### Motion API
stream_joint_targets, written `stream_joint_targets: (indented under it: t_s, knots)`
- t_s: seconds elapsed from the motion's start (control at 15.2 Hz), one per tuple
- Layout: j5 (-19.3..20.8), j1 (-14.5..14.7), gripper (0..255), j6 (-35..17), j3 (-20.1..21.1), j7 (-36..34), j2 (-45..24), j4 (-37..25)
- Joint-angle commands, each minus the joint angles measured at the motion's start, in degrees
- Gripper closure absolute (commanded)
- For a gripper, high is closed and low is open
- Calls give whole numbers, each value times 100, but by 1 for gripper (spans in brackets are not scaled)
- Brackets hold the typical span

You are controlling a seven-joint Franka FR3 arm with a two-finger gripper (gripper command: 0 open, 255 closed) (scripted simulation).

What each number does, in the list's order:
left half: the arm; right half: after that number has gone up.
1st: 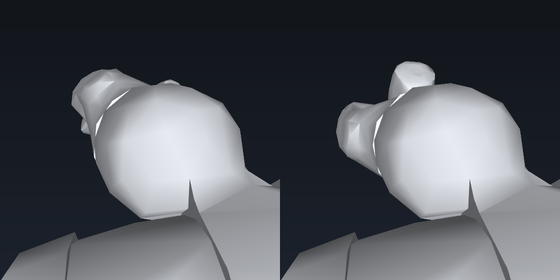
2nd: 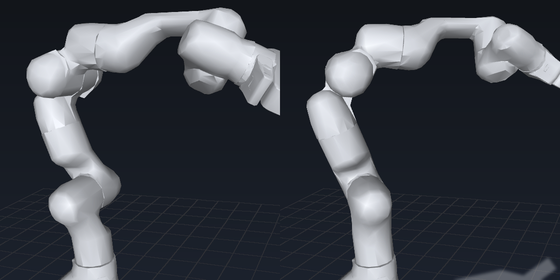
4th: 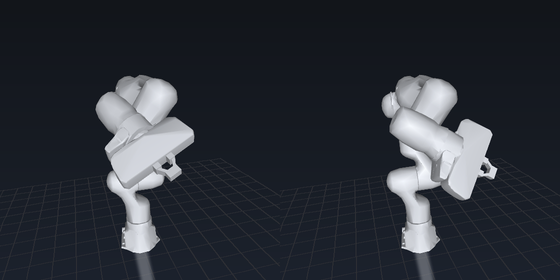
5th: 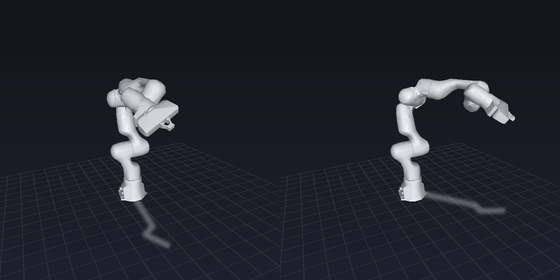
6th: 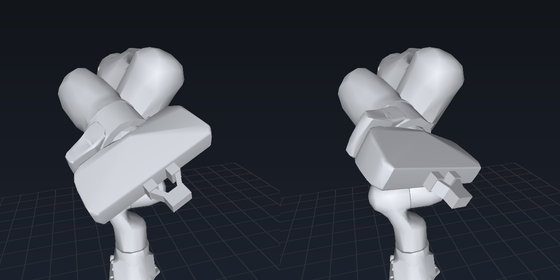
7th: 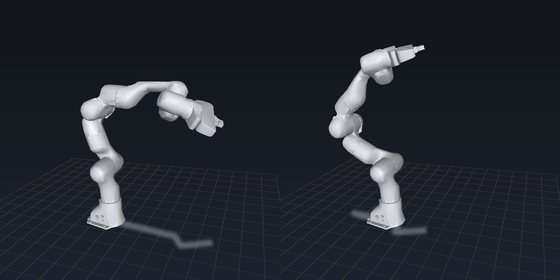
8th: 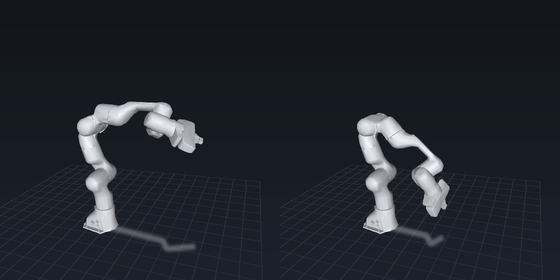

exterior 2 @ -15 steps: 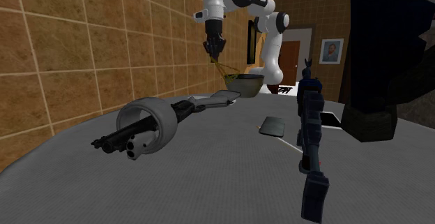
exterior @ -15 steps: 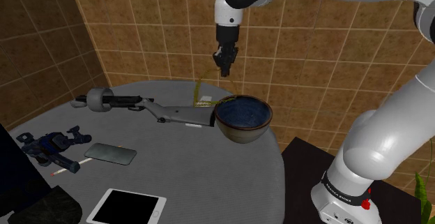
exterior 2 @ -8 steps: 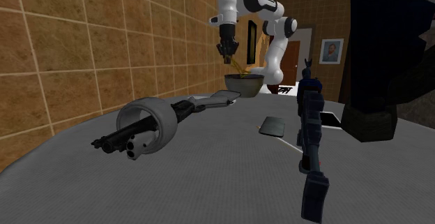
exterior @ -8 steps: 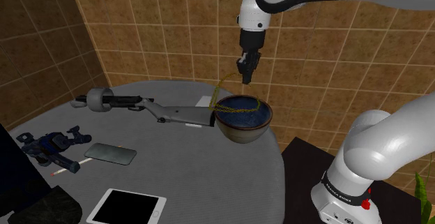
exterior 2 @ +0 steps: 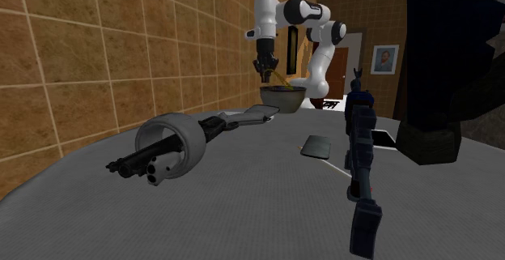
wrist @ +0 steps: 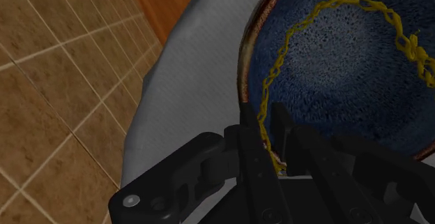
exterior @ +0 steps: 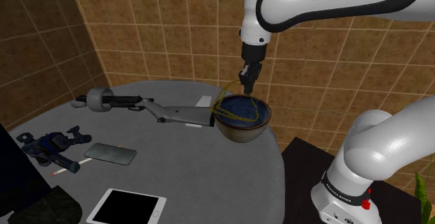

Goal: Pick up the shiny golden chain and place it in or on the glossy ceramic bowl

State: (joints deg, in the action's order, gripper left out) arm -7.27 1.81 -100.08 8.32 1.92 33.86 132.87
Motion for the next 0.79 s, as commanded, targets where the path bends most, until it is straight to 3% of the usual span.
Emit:
stream_joint_targets:
  t_s: [0.0, 0.59, 0.66, 0.73]
  knots:
    - [-13, 8, 255, -158, 20, 1, -6, 157]
    - [-18, 19, 255, -288, 24, 5, -6, 288]
    - [-17, 19, 0, -285, 21, 7, 3, 294]
    - [-18, 19, 0, -282, 22, 6, 3, 290]
